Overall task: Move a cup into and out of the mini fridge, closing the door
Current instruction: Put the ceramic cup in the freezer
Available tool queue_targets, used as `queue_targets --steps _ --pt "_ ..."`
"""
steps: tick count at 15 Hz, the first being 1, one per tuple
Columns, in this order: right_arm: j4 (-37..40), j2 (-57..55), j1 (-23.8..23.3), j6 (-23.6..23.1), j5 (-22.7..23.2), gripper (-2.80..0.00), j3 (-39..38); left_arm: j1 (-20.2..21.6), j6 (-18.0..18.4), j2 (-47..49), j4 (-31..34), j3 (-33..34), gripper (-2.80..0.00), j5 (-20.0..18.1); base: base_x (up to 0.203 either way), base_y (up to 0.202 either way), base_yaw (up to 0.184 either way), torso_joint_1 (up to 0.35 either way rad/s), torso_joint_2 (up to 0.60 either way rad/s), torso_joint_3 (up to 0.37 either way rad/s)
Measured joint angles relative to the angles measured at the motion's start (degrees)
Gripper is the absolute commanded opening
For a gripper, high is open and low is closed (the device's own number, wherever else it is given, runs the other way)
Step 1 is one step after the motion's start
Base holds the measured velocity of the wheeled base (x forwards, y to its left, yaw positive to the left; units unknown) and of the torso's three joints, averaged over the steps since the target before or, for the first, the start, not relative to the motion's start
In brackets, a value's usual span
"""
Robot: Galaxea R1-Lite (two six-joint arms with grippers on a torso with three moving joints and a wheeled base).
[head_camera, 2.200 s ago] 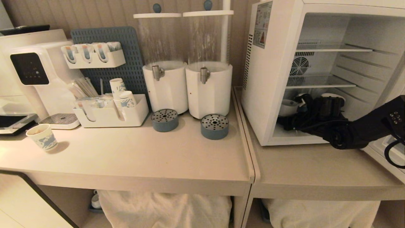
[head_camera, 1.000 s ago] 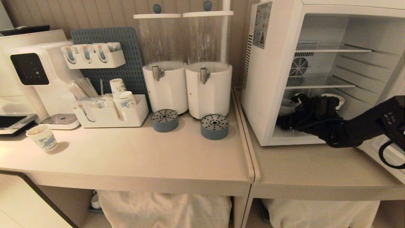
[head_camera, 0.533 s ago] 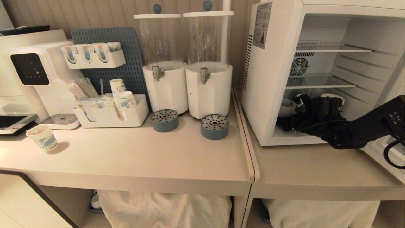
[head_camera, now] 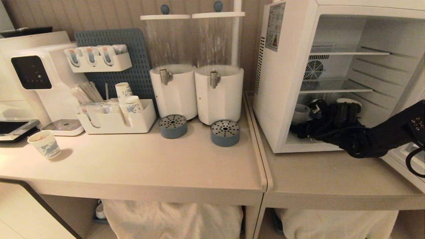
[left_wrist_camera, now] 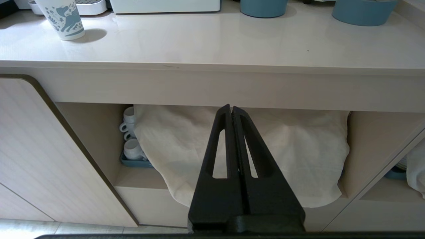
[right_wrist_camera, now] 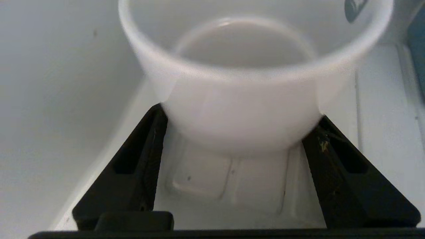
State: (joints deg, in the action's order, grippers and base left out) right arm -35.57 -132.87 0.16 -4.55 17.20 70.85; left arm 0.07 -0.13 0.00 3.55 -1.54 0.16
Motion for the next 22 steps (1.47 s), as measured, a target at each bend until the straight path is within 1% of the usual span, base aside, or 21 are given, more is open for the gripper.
queue_targets --steps 4,7,10,13,16,18,22 --pt "0.0 1.3 0.0 -0.2 0.3 0.00 -2.2 0.0 0.0 0.0 0.0 0.0 -2.80 0.0 0.000 0.000 0.000 0.000 0.00 0.000" --pt "0.5 2.6 -0.4 -0.4 1.5 0.00 -3.6 0.0 0.0 0.0 0.0 0.0 -2.80 0.0 0.000 0.000 0.000 0.000 0.00 0.000" --pt "0.6 3.6 -0.8 -0.4 1.6 0.00 -4.3 0.0 0.0 0.0 0.0 0.0 -2.80 0.0 0.000 0.000 0.000 0.000 0.00 0.000" --pt "0.7 5.6 -1.4 -0.5 2.6 0.00 -6.5 0.0 0.0 0.0 0.0 0.0 -2.80 0.0 0.000 0.000 0.000 0.000 0.00 0.000" --pt "1.0 9.0 -2.0 -0.8 4.8 0.00 -10.2 0.0 -0.1 0.0 0.0 0.0 -2.80 0.0 0.000 0.000 0.000 0.000 0.00 0.000" --pt "0.9 11.5 -2.3 -1.7 5.0 0.00 -13.0 0.0 0.0 0.0 0.0 0.0 -2.80 0.0 0.000 0.000 0.000 0.000 0.00 0.000" --pt "1.1 19.0 -3.4 -3.7 5.2 0.00 -21.5 0.0 0.0 0.0 0.0 0.0 -2.80 0.0 0.000 0.000 0.000 0.000 0.00 0.000"
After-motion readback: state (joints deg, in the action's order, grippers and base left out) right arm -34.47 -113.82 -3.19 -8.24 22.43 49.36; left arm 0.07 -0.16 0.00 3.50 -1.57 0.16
